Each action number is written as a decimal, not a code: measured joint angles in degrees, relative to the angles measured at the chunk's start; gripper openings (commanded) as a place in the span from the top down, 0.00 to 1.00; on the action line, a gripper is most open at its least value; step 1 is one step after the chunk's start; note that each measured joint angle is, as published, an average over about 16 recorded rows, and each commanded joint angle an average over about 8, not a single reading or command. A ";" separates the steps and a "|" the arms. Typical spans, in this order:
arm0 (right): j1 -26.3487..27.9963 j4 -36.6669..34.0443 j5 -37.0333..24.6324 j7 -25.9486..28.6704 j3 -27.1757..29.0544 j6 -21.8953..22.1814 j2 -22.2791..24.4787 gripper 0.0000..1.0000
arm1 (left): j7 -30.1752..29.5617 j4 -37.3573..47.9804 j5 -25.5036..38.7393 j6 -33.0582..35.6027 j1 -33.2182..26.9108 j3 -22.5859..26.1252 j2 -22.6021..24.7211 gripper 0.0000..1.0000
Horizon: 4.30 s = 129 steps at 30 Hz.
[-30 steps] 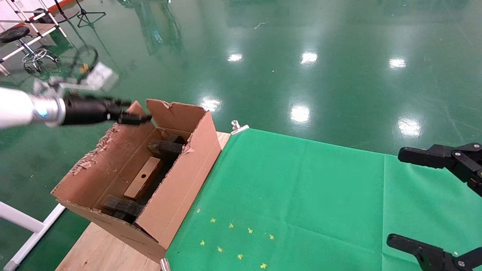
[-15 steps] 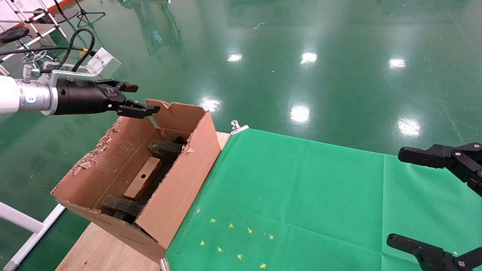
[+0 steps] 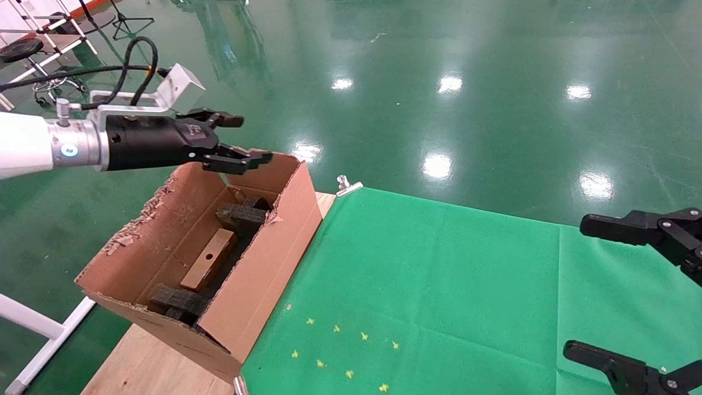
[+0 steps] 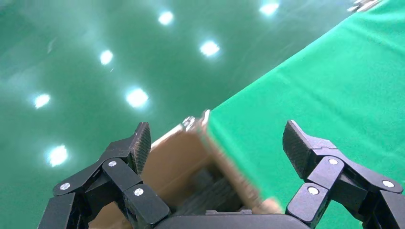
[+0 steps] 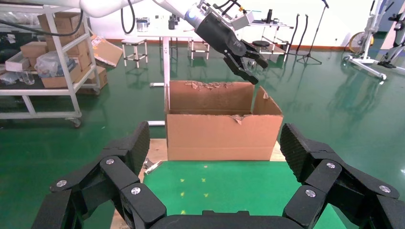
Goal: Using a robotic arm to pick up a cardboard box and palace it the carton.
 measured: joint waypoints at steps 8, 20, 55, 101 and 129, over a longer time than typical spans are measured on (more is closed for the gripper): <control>0.00 0.00 0.00 0.00 -0.01 0.00 0.00 0.00 | -0.35 -7.35 -7.62 1.90 5.64 -1.47 -0.47 0.00; 0.00 0.00 0.01 -0.01 -0.02 0.01 0.01 0.00 | -0.87 -18.36 -19.02 4.74 14.09 -3.67 -1.16 0.00; 0.00 -0.02 0.04 -0.02 -0.04 0.04 0.02 0.00 | -2.04 -42.65 -44.29 11.06 32.76 -8.56 -2.72 0.00; 0.00 -0.02 0.04 -0.02 -0.04 0.03 0.02 0.00 | -1.96 -41.20 -42.70 10.62 31.65 -8.24 -2.61 0.00; 0.00 -0.02 0.04 -0.02 -0.04 0.03 0.02 0.00 | -1.95 -41.15 -42.65 10.61 31.60 -8.24 -2.61 0.00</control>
